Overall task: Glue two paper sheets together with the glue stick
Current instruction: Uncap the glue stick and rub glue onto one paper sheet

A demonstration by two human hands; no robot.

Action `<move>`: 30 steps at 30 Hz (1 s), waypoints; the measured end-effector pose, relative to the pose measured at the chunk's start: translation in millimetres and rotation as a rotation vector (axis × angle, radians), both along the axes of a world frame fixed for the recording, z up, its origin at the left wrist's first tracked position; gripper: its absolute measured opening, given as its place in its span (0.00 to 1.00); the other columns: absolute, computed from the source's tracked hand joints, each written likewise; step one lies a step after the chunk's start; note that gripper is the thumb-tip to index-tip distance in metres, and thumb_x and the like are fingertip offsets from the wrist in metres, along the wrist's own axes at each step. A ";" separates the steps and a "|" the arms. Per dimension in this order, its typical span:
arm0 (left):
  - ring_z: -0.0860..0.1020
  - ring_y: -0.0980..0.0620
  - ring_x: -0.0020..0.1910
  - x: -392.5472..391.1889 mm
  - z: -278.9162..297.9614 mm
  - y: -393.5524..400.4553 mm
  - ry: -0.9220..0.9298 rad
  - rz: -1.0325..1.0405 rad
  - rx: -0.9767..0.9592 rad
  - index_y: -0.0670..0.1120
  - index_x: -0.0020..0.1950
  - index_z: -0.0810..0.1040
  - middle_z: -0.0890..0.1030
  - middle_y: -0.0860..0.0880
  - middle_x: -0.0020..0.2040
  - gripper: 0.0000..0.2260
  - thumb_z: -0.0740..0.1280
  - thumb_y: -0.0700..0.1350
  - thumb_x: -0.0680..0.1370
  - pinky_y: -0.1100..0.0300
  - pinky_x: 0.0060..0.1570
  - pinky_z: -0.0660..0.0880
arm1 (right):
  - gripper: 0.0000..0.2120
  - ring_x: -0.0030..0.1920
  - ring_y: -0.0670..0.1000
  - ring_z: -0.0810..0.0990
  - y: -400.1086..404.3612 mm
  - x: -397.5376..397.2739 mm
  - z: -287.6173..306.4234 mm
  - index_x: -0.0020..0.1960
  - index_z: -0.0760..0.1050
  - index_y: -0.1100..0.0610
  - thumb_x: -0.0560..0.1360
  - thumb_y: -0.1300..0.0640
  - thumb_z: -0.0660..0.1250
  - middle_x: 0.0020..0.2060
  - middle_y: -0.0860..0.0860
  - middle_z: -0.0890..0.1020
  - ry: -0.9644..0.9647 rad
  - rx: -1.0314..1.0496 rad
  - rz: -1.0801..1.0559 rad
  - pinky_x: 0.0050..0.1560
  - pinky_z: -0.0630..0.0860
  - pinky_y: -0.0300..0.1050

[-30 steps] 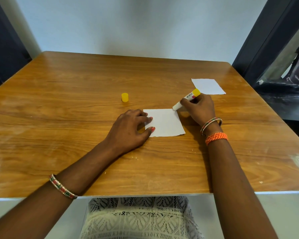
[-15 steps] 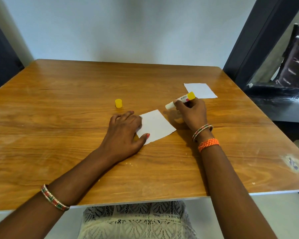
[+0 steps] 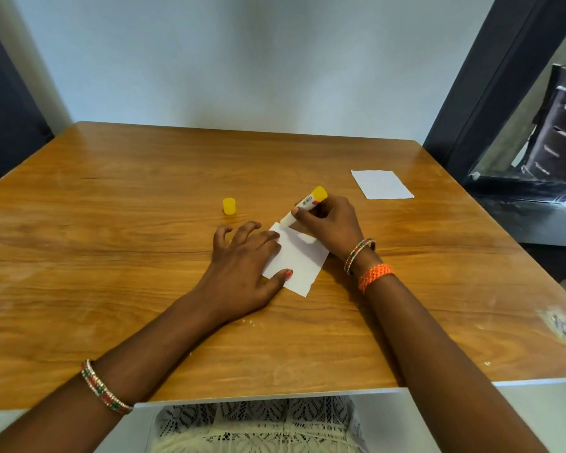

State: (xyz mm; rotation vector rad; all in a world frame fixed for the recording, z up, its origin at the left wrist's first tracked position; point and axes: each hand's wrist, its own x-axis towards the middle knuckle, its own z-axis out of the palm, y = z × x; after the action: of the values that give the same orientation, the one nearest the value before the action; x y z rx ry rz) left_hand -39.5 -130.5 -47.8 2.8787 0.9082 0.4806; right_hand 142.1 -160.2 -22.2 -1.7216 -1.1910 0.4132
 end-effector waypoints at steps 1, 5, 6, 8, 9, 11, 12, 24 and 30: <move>0.59 0.50 0.72 0.0 -0.7 0.6 -0.005 0.000 -0.012 0.51 0.63 0.71 0.71 0.53 0.69 0.27 0.50 0.64 0.73 0.48 0.65 0.48 | 0.11 0.44 0.50 0.82 2.9 -1.1 1.2 0.50 0.80 0.60 0.71 0.54 0.71 0.46 0.55 0.84 -0.031 -0.011 0.018 0.45 0.81 0.45; 0.58 0.52 0.72 0.0 -0.3 0.6 -0.009 0.012 -0.037 0.52 0.64 0.70 0.72 0.54 0.68 0.26 0.51 0.64 0.73 0.48 0.66 0.46 | 0.12 0.42 0.48 0.80 11.3 -2.4 3.5 0.50 0.79 0.60 0.72 0.53 0.71 0.48 0.56 0.84 -0.120 -0.037 0.054 0.42 0.78 0.41; 0.58 0.52 0.72 0.3 0.3 0.3 -0.010 0.014 -0.038 0.52 0.64 0.70 0.72 0.54 0.68 0.26 0.51 0.64 0.73 0.48 0.66 0.46 | 0.12 0.43 0.48 0.80 12.8 -2.0 3.4 0.51 0.79 0.59 0.71 0.52 0.71 0.48 0.55 0.84 -0.137 -0.038 0.054 0.43 0.80 0.44; 0.58 0.52 0.72 1.0 1.6 -0.4 -0.006 0.022 -0.047 0.52 0.64 0.70 0.71 0.54 0.68 0.26 0.51 0.64 0.73 0.48 0.67 0.46 | 0.13 0.44 0.49 0.80 15.0 -1.4 3.0 0.51 0.80 0.58 0.71 0.51 0.71 0.48 0.55 0.84 -0.161 -0.045 0.050 0.47 0.80 0.51; 0.58 0.52 0.72 1.3 1.6 -0.3 -0.006 0.026 -0.052 0.52 0.64 0.70 0.71 0.54 0.68 0.26 0.52 0.64 0.73 0.48 0.67 0.46 | 0.13 0.45 0.49 0.80 16.0 -1.5 3.1 0.51 0.80 0.58 0.71 0.50 0.71 0.48 0.55 0.84 -0.169 -0.050 0.052 0.49 0.80 0.54; 0.58 0.52 0.72 1.9 1.5 -0.2 -0.004 0.033 -0.058 0.52 0.64 0.70 0.71 0.54 0.68 0.25 0.52 0.64 0.73 0.48 0.67 0.46 | 0.13 0.46 0.51 0.80 17.6 -2.1 3.4 0.51 0.80 0.57 0.71 0.49 0.70 0.48 0.54 0.84 -0.184 -0.052 0.059 0.50 0.79 0.58; 0.58 0.52 0.72 1.9 1.6 -0.2 -0.001 0.036 -0.060 0.53 0.64 0.70 0.71 0.54 0.68 0.25 0.51 0.64 0.73 0.48 0.67 0.46 | 0.13 0.46 0.51 0.81 18.5 -2.5 3.4 0.51 0.80 0.57 0.71 0.49 0.70 0.48 0.54 0.84 -0.192 -0.053 0.064 0.51 0.78 0.59; 0.59 0.51 0.72 2.0 2.8 0.0 0.013 0.045 -0.064 0.54 0.63 0.70 0.71 0.54 0.69 0.25 0.52 0.64 0.72 0.46 0.67 0.48 | 0.12 0.48 0.49 0.77 7.8 6.5 2.9 0.50 0.79 0.55 0.72 0.48 0.69 0.49 0.52 0.83 -0.298 -0.072 0.038 0.58 0.62 0.52; 0.59 0.51 0.72 2.4 2.6 -0.3 0.002 0.042 -0.073 0.54 0.63 0.71 0.71 0.54 0.68 0.25 0.52 0.64 0.72 0.46 0.67 0.48 | 0.12 0.49 0.49 0.76 -3.0 16.2 1.9 0.50 0.79 0.55 0.72 0.48 0.69 0.49 0.51 0.83 -0.302 -0.083 0.038 0.55 0.58 0.48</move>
State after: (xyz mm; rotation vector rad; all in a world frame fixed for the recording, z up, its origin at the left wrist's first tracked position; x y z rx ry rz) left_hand -37.1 -130.8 -45.2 2.7999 0.9680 0.4391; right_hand 158.2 -163.2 -20.2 -1.8818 -1.4404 0.2323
